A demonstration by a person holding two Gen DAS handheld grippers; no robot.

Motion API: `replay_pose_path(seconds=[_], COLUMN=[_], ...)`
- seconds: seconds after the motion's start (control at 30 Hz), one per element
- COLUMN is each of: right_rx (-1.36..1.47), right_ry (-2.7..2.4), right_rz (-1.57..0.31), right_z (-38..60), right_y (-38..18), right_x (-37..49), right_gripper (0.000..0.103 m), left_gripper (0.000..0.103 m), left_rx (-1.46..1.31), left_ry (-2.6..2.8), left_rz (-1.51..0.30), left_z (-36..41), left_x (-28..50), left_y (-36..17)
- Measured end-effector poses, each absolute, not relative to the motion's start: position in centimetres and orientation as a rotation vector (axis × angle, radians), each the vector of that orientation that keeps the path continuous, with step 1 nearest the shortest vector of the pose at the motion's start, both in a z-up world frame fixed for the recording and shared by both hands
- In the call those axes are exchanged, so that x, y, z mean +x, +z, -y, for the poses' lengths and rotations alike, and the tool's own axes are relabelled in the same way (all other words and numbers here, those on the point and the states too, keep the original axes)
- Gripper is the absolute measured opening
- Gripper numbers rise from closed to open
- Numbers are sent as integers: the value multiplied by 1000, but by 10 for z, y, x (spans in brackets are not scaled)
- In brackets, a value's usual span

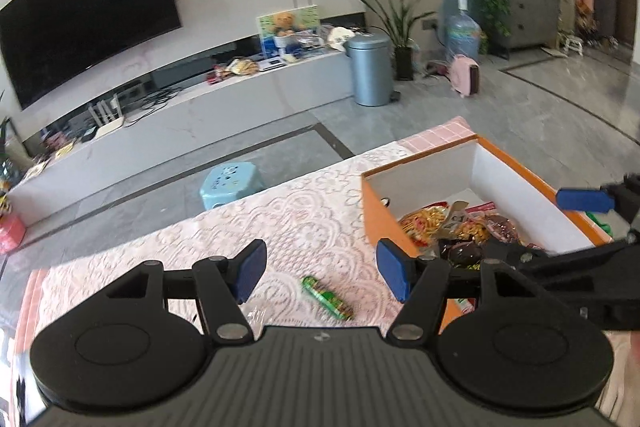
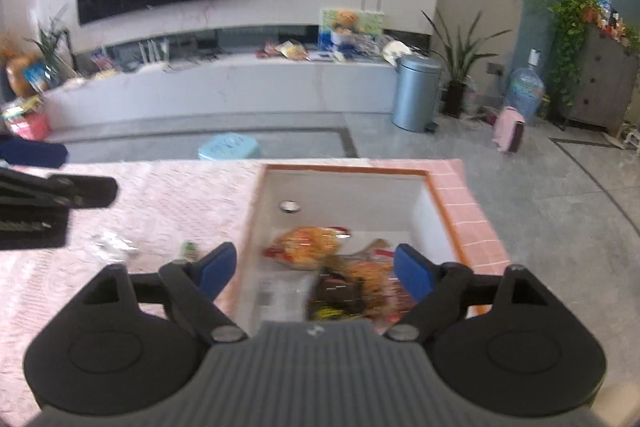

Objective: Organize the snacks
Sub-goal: 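Move both tools back from the box to the remaining snacks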

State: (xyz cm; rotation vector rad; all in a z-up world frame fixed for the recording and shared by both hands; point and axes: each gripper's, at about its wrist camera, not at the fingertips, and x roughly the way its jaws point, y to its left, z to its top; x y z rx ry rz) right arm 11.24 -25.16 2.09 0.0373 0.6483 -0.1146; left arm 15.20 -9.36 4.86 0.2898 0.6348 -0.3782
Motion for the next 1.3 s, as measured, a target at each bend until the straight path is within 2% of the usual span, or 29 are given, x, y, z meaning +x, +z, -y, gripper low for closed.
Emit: replay_pose_path(seconds=[0.57,1.3], right_rx=[99,8], right_ry=[-86,61], right_rz=[-554,-545], right_z=[165,102], right_y=[-22,-50], right_x=[60,128], right_gripper=[85,86], left_gripper=[75,75], left_rx=[99,-8], left_ry=[-227,-150], left_rz=[-661,-779], left_z=[13,-55], left_x=[109,168], left_y=[10,-27])
